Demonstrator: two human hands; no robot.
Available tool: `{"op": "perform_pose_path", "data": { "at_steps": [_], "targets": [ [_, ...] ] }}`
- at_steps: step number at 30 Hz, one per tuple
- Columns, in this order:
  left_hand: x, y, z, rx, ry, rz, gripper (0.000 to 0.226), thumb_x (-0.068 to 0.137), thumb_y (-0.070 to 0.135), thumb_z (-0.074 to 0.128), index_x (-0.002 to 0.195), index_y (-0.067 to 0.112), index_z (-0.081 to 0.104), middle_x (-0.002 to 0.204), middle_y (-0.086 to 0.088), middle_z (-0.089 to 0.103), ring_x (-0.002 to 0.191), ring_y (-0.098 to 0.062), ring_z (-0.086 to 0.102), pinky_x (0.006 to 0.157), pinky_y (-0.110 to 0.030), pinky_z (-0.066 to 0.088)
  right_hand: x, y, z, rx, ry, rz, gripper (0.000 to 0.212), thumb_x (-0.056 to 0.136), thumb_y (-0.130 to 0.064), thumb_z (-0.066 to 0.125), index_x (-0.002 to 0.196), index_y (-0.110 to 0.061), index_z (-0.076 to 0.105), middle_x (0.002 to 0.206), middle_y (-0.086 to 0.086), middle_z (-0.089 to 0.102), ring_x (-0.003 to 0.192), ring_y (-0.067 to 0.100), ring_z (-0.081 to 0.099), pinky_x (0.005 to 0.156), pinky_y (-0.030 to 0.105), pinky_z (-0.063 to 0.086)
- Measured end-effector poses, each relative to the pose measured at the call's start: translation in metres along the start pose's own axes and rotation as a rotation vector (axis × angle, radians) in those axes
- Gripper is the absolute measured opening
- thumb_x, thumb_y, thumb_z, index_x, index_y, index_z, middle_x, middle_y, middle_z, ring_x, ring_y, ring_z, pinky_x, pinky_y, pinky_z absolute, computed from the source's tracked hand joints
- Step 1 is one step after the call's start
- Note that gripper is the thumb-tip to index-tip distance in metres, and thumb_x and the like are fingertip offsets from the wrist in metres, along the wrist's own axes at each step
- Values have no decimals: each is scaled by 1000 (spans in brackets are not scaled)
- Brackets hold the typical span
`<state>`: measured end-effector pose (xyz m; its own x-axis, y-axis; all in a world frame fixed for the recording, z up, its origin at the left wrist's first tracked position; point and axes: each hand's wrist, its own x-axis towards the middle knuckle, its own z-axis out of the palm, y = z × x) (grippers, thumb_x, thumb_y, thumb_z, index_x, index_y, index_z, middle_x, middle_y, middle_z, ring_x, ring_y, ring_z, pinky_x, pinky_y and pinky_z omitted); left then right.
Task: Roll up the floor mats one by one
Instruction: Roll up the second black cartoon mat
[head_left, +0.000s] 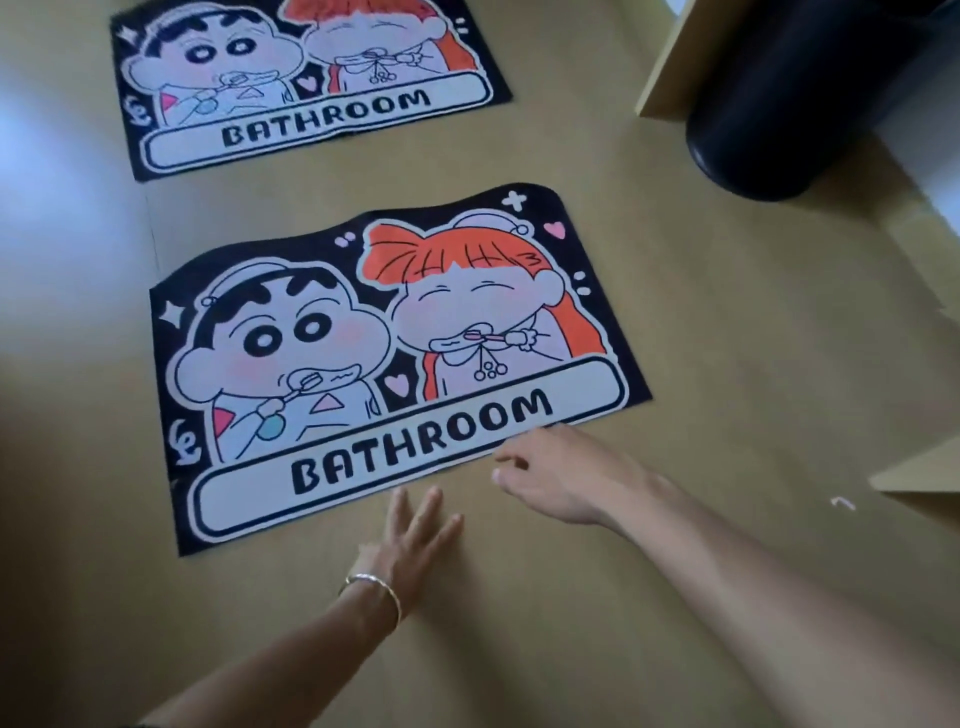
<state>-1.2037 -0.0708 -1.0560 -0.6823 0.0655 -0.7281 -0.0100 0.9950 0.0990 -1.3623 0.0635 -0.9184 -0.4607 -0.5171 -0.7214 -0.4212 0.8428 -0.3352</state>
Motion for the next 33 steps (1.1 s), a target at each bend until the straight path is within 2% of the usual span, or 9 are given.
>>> {"op": "perform_pose_path", "data": {
  "at_steps": [5,9,14,18,20,22,24,28,33],
  "targets": [
    [-2,1,-10,30,-31,-2,97,89,10,57,145,40,-16,154,3,-27,142,-37,-16,96,-41,49,-4,42,16,-63,-111,23,42,96,-37,42,132,-19,55,136,6,55,122,25,52,100,36,43],
    [-3,2,-15,71,-89,-32,97,90,20,59,144,41,-18,152,4,-31,142,-36,-17,94,-40,50,-6,60,2,-211,-242,35,44,95,-35,43,137,-21,50,138,4,53,125,24,49,99,32,41],
    [1,5,-34,102,-188,-45,94,88,2,53,146,43,-9,155,5,-23,144,-34,-6,95,-40,48,19,38,-35,-394,-166,-88,39,96,-30,40,129,-17,56,129,5,58,117,24,53,96,37,46],
    [-3,0,-50,16,-218,23,65,86,15,54,144,30,28,150,-4,26,130,-27,38,93,-45,49,50,6,-31,-483,-155,-234,38,93,-26,42,127,-15,55,125,5,60,113,25,55,93,39,48],
    [-16,-11,-60,20,-176,19,49,89,18,49,137,26,40,137,-3,46,120,-28,50,89,-43,51,67,-10,-22,-549,-177,-310,30,92,-27,46,117,-17,59,115,3,63,106,24,56,80,32,49],
    [-32,-30,-67,40,-121,-118,41,90,17,49,130,26,50,125,-2,59,109,-25,59,84,-35,53,86,-28,-10,-622,-187,-374,18,91,-30,51,100,-19,61,101,1,63,99,26,55,68,27,45],
    [-46,-53,-73,-14,-59,-333,39,91,13,46,127,25,55,119,-3,62,103,-24,62,82,-31,53,106,-43,5,-670,-146,-432,28,89,-38,58,105,-15,61,110,4,63,103,26,57,71,30,45],
    [-77,-80,-49,-425,147,-741,47,88,9,40,128,28,54,122,-4,60,108,-24,59,88,-33,50,143,-71,44,-714,-46,-479,50,80,-48,69,111,-13,51,115,6,54,103,28,57,73,36,46],
    [-103,-49,16,-657,114,-812,50,89,14,42,135,33,46,128,2,58,112,-20,57,91,-30,49,151,-71,66,-799,34,-440,56,77,-43,75,116,-14,47,113,5,51,105,27,56,73,38,43]
  ]
}}
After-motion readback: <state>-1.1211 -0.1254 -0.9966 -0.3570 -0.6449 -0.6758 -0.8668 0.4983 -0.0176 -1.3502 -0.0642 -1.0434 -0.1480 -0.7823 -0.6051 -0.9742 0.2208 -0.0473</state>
